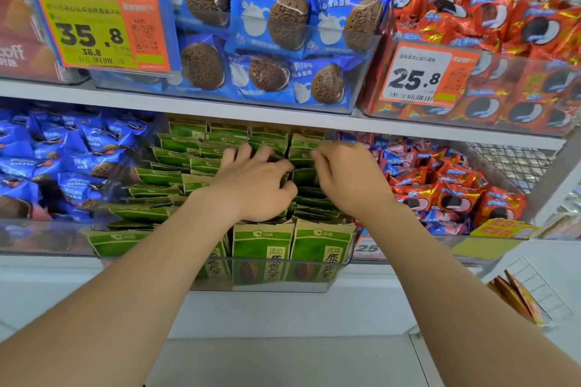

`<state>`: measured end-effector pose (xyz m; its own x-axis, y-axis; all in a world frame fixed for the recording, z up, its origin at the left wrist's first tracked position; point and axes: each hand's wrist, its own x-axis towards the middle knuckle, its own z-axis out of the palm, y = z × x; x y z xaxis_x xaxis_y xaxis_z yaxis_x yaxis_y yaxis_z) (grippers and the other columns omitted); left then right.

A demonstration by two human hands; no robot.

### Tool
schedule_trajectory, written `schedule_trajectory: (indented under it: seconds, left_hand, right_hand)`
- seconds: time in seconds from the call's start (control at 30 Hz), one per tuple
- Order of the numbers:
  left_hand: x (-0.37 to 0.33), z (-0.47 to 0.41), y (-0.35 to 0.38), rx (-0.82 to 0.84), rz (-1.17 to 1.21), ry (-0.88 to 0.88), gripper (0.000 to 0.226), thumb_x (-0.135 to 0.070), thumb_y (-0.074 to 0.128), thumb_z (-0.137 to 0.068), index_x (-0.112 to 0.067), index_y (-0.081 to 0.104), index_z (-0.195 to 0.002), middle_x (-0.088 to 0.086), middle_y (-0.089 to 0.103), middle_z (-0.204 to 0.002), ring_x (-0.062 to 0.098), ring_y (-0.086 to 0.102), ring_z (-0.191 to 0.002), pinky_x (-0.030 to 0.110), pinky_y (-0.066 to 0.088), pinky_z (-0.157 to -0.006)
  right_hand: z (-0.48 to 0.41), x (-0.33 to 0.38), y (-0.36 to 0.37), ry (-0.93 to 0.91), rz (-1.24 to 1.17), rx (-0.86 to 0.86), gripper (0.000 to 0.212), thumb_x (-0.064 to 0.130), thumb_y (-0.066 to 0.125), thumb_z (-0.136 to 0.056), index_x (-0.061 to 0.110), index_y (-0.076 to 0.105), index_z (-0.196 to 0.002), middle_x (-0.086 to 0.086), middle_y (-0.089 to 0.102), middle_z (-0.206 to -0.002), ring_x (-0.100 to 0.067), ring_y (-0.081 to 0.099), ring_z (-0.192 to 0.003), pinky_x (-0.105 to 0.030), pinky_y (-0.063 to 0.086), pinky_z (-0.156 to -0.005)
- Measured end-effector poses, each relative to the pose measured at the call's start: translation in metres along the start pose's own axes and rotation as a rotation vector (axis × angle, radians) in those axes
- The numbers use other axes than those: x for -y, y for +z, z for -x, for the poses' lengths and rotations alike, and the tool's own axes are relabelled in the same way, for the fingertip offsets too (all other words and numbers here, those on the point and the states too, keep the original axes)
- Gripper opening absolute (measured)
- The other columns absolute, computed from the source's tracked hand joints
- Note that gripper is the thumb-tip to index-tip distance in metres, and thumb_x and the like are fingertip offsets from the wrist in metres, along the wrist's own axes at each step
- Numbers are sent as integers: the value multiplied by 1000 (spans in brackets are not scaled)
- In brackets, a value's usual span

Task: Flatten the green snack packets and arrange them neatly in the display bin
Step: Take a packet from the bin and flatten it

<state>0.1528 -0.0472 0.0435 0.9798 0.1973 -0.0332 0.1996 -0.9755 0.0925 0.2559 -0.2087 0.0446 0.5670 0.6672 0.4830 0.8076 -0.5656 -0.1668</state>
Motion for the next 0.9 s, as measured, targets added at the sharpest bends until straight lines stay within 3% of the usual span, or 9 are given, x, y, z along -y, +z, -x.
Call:
schedule_trajectory:
  seconds: [0.07, 0.27, 0.4, 0.5, 0.6, 0.77, 0.9]
  left_hand:
    - [-2, 3, 1, -8, -9, 0, 56, -58, 27, -106, -44, 35, -160, 3, 28, -170, 39, 25, -149, 52, 18, -119]
    - [-6, 10, 4, -53, 6, -3, 54, -53, 32, -108, -38, 41, -159, 5, 33, -166, 42, 30, -147, 52, 21, -119]
    - [-10, 15, 4, -70, 40, 17, 48, -49, 35, -110, -45, 41, -157, 3, 29, -169, 49, 32, -144, 54, 24, -117]
    - [-10, 16, 3, -17, 29, 13, 47, -48, 29, -111, -51, 38, -157, 1, 20, -172, 51, 27, -146, 54, 21, -119]
    - [-9, 14, 1, 31, 16, 6, 48, -47, 26, -111, -52, 34, -159, 1, 16, -174, 49, 24, -148, 55, 18, -120]
    - [-11, 21, -1, -11, 33, 12, 47, -44, 33, -111, -46, 43, -157, 5, 26, -171, 49, 31, -146, 54, 22, -120]
    - [-9, 32, -4, -249, 196, 58, 39, -27, 49, -107, -27, 65, -143, 5, 58, -149, 34, 57, -133, 50, 44, -114]
  right_hand:
    - [-3, 0, 3, 22, 45, -50, 16, 8, 56, -103, 9, 71, -97, -11, 71, -87, -37, 66, -78, -48, 57, -69]
    - [-15, 9, 6, 114, 159, 154, 14, 11, 66, -101, 9, 74, -112, -20, 66, -97, -44, 65, -93, -44, 56, -74]
    - [-18, 13, 4, 150, 233, 195, 21, -2, 66, -96, 11, 75, -110, -18, 65, -101, -43, 65, -101, -45, 56, -81]
    - [-13, 16, -2, 78, 326, 168, 22, 2, 66, -97, 16, 75, -112, -14, 72, -102, -40, 67, -102, -45, 51, -94]
    - [-2, 12, -13, -64, 332, 131, 18, 7, 66, -95, 19, 77, -102, -7, 73, -95, -36, 68, -93, -39, 46, -87]
    - [27, -2, -38, -238, 138, -121, 10, 10, 65, -89, 9, 75, -92, -5, 69, -82, -30, 62, -70, -40, 51, -70]
    - [48, 4, -57, -222, 30, -416, 5, 7, 66, -95, 5, 69, -98, -6, 63, -87, -25, 55, -69, -38, 47, -63]
